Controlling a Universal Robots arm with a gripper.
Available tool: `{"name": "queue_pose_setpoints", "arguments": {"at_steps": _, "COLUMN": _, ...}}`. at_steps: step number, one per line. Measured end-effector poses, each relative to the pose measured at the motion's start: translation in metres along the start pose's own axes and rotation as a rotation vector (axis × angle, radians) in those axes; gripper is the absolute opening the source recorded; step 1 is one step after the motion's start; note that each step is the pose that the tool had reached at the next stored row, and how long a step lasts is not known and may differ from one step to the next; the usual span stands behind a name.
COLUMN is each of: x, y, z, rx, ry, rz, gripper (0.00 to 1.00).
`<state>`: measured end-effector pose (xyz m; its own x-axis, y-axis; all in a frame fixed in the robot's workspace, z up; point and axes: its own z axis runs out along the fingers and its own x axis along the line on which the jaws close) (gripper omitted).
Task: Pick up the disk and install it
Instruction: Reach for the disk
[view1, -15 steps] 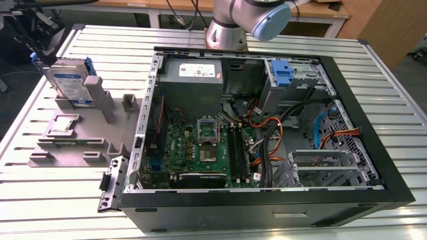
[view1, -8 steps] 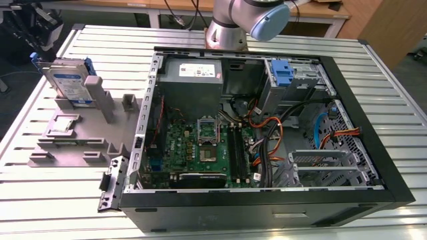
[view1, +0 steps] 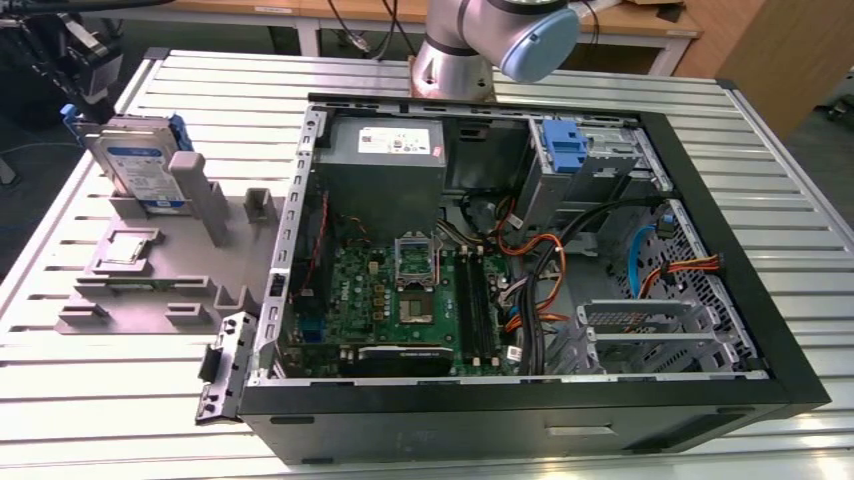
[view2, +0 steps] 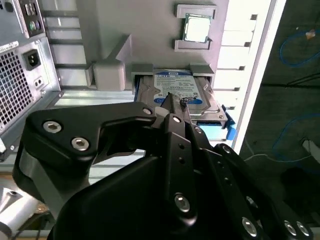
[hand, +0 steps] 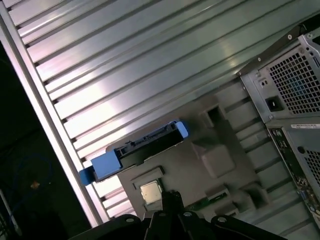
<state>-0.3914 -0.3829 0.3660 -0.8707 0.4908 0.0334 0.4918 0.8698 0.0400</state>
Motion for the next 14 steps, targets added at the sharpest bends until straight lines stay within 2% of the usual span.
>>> {"name": "queue_pose_setpoints", "arguments": {"at_steps": 14, "x": 0.0000, "y": 0.0000, "z": 0.0016, "rx": -0.0085, "ry": -0.0101, "rz": 0.251, "gripper": 0.10}}
